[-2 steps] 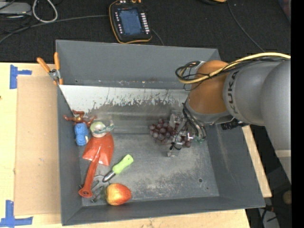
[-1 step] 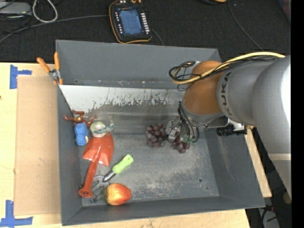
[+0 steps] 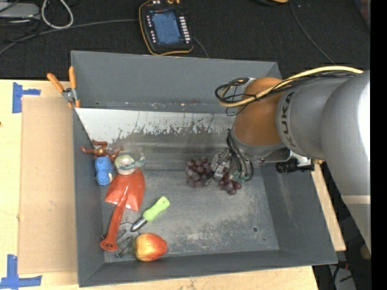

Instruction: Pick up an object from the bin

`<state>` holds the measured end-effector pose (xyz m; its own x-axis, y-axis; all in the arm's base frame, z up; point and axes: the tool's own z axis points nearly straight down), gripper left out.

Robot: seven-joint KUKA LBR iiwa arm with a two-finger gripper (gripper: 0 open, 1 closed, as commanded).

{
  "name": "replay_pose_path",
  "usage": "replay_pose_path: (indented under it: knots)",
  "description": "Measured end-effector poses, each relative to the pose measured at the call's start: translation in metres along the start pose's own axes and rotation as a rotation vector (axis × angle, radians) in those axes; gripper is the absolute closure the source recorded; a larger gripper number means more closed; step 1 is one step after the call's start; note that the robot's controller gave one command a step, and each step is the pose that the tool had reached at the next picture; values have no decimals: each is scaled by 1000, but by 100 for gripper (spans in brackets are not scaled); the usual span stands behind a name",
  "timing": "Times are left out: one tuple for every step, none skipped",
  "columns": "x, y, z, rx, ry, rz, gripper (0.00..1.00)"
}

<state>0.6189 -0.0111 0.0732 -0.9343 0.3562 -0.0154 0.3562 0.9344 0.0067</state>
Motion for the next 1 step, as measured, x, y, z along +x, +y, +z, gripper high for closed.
replay_pose_path:
  knots:
    - [0, 0, -1, 0, -1, -1, 100]
